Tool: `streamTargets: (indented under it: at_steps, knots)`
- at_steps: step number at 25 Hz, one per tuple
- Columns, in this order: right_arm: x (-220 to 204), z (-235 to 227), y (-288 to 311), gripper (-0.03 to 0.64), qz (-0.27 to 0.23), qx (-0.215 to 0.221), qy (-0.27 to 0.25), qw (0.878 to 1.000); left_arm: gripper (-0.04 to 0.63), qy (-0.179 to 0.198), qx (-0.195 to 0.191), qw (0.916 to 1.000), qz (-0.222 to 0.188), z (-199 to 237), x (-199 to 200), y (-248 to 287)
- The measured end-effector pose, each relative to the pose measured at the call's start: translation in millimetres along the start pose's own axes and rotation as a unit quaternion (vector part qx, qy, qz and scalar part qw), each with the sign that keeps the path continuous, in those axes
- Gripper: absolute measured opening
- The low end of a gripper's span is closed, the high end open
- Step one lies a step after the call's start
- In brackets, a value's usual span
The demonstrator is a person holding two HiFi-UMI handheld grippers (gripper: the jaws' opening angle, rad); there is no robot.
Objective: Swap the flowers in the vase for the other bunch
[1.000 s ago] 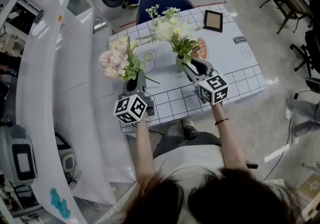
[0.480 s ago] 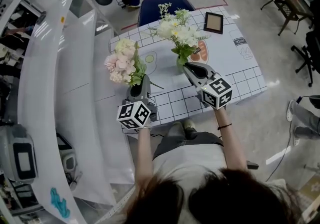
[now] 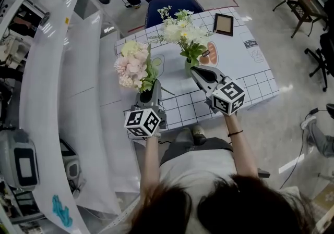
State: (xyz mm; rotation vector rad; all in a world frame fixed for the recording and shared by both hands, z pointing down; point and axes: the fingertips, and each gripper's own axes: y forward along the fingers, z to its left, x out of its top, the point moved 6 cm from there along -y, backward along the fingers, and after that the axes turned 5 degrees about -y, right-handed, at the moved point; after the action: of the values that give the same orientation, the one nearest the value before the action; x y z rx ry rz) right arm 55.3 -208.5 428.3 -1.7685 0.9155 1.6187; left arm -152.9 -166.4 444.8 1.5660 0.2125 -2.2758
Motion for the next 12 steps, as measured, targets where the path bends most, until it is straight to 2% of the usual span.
streamTargets:
  at_steps: [12]
  knots:
    - [2.3, 2.1, 1.3, 0.008, -0.008, 0.026, 0.008, 1.0, 0.06, 0.002, 0.002, 1.0, 0.0, -5.3, -1.9, -4.8]
